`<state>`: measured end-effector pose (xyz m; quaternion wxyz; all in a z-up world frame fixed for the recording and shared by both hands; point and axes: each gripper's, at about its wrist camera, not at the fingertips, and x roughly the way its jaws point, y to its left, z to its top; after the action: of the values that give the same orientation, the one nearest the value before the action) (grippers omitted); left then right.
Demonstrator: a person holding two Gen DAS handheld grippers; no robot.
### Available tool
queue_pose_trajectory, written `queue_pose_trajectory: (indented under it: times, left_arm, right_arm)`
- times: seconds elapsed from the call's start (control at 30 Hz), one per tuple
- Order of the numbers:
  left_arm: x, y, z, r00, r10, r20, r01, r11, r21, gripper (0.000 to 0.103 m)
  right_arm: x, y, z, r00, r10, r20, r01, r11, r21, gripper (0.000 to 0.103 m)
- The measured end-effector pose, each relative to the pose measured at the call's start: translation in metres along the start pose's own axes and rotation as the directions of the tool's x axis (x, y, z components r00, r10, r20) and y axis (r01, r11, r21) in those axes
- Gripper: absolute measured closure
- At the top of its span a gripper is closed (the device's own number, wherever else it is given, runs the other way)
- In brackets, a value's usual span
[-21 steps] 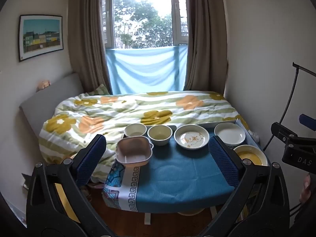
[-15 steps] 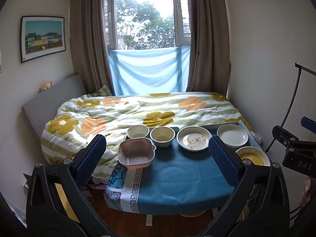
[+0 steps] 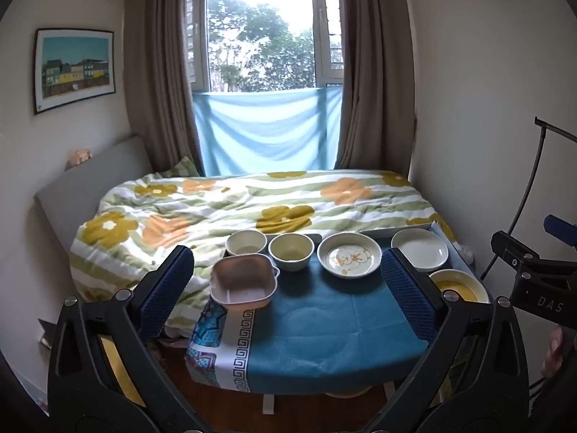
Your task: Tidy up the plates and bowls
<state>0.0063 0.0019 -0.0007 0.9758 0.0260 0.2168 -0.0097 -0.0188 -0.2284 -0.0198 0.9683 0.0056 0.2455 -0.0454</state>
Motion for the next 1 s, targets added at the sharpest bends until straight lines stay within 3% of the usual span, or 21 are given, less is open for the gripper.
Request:
queue_pose_trajectory:
  times: [1.0]
  left_arm:
    - [-0.003,-0.011,-0.004,1.0,0.015,-0.008,-0.015,1.0,0.014,0.001]
  right_arm:
    - [-0.003,-0.007,-0.001,1.0,0.007,0.021,-0.007,1.0,0.01,0.0]
